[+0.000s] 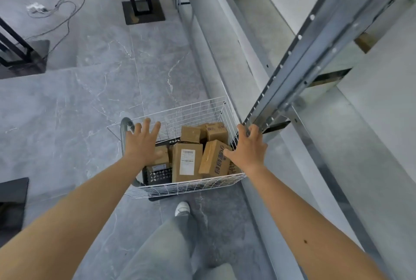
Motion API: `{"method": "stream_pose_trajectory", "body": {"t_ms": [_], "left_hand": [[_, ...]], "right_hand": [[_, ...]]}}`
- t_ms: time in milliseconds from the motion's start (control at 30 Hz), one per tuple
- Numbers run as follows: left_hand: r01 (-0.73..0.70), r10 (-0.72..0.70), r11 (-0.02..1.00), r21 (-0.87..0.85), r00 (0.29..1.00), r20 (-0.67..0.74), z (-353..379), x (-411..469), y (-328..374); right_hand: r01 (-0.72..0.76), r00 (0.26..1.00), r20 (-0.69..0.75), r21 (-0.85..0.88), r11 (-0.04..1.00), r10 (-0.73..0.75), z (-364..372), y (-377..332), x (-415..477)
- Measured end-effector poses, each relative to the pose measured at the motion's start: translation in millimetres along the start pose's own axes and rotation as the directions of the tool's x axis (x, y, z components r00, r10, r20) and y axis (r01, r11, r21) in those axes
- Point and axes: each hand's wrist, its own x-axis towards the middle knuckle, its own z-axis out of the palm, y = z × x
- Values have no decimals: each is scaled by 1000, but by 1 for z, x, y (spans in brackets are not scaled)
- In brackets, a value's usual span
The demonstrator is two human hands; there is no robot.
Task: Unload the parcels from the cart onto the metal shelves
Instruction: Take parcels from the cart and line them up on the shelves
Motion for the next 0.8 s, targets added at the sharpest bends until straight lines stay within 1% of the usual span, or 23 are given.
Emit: {"method": "stream_pose_trajectory", "body": {"t_ms": [100,200,300,367,567,667,733,800], "left_hand": [[-37,37,999,-9,999,36,15,24,-1],[-59,63,996,-64,996,64,34,37,0],[-46,61,991,-128,991,119,57,49,2],[-13,38,988,-155,987,157,72,54,5],[55,-15,986,-159,970,241,107,72,14],[152,-88,962,-226,958,272,120,83,20],[225,-144,933,-282,948,283,127,92,26],[267,-172,911,-315,939,298,133,101,36]], "right_hand": [[-75,994,79,28,997,72,20,-10,25],[-156,973,177,49,987,145,43,-14,42],[-216,943,273,69,974,190,73,-12,60],[-244,924,321,77,967,208,92,-8,70],[-301,867,433,56,952,249,139,8,107],[-336,827,503,84,938,251,156,14,128],[-387,788,562,137,912,250,168,16,141],[-423,762,593,152,893,260,186,21,154]]}}
